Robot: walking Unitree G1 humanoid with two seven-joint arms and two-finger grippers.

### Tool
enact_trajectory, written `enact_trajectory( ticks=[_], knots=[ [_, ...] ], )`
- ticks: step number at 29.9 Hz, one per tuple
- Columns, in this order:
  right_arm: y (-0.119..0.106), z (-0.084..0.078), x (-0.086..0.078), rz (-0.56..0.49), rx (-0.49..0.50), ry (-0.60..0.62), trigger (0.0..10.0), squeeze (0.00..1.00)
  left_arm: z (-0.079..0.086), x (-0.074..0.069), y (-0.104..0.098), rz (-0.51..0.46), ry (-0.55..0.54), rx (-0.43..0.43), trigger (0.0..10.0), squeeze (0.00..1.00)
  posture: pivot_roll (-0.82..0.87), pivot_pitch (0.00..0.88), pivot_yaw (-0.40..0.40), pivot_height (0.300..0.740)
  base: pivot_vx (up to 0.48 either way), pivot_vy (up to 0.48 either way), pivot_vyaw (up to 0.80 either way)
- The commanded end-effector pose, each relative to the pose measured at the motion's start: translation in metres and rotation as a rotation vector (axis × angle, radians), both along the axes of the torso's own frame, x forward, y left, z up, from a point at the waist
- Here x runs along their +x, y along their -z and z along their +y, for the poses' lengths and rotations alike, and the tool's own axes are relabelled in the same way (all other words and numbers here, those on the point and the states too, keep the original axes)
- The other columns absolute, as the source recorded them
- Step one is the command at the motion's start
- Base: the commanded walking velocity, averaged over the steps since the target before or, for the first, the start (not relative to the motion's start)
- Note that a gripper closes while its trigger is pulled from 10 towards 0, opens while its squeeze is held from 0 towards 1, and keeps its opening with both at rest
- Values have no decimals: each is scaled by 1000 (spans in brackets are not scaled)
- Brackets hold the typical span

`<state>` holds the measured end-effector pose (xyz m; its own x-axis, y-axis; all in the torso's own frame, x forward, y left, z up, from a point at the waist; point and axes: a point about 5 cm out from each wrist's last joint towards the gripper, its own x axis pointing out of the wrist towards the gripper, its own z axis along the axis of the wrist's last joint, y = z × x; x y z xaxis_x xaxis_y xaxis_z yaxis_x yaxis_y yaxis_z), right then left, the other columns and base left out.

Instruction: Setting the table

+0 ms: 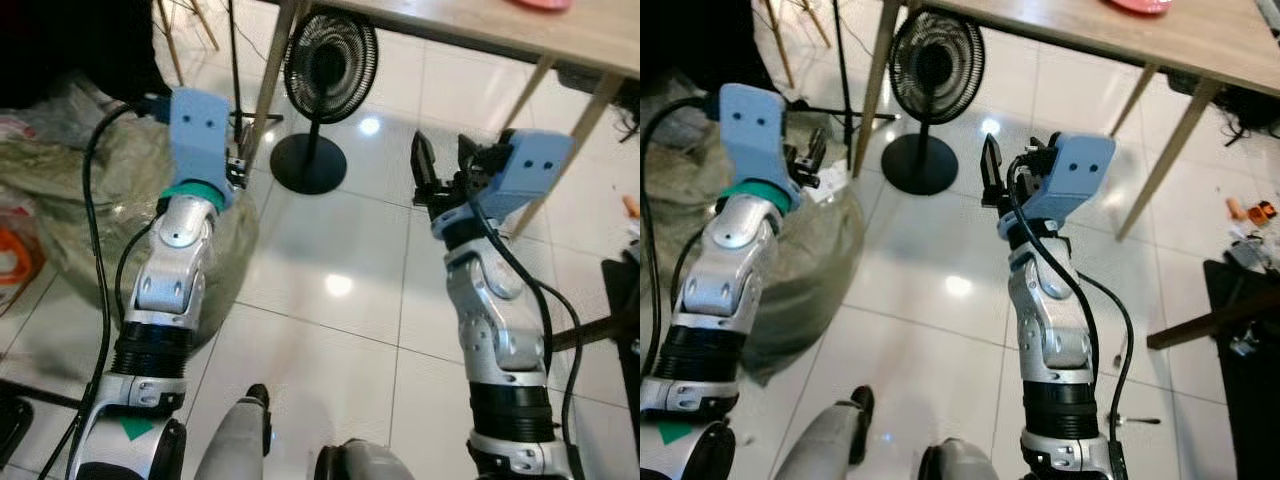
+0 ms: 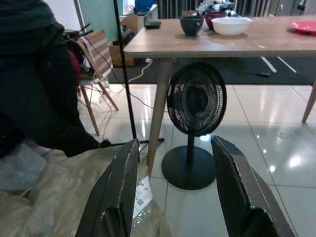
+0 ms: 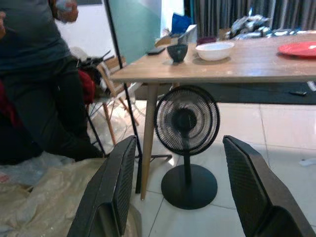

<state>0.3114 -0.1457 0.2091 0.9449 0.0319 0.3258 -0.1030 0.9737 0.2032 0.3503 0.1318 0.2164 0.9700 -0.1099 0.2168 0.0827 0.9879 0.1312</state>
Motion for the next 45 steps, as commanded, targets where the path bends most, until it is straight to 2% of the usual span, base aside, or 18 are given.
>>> enact_trajectory(
  ticks=[1,23,34,35,37,39,40,41,43,44,45],
  knots=[
    [4,-8,-2,14,24,28,10000,0,-5,1,3,12,10,7,10000,0,123,78,-38,740,465,0,0],
    [5,-17,-3,21,49,74,10000,0,-11,4,2,11,27,4,10000,0,116,81,-30,740,466,0,0],
    [5,-21,-3,23,46,92,10000,0,-13,4,4,15,36,9,10000,0,118,81,-20,740,468,0,-477],
    [5,-27,-3,25,8,114,10000,0,-13,4,7,26,44,14,10000,0,116,79,-15,740,465,0,0],
    [5,-29,-3,26,-2,119,10000,0,-14,4,8,29,46,15,10000,0,116,79,-15,740,465,0,0],
    [7,-50,-3,43,-74,196,10000,0,-19,4,12,42,91,44,10000,0,111,77,-4,740,465,0,0],
    [7,-50,-3,43,-74,196,10000,0,-19,4,12,42,91,44,10000,0,111,77,-4,740,465,0,0],
    [10,-63,-3,73,-118,247,10000,0,-22,4,15,49,119,63,10000,0,107,76,6,740,465,0,0],
    [10,-63,-3,73,-118,247,10000,0,-22,4,15,49,119,63,10000,0,107,76,6,740,465,0,0],
    [15,-81,-4,119,-168,316,10000,0,-24,4,20,63,143,82,10000,0,102,76,10,740,469,0,0],
    [15,-81,-4,119,-168,316,10000,0,-24,4,20,63,143,82,10000,0,102,76,10,740,469,0,0]
  ],
)
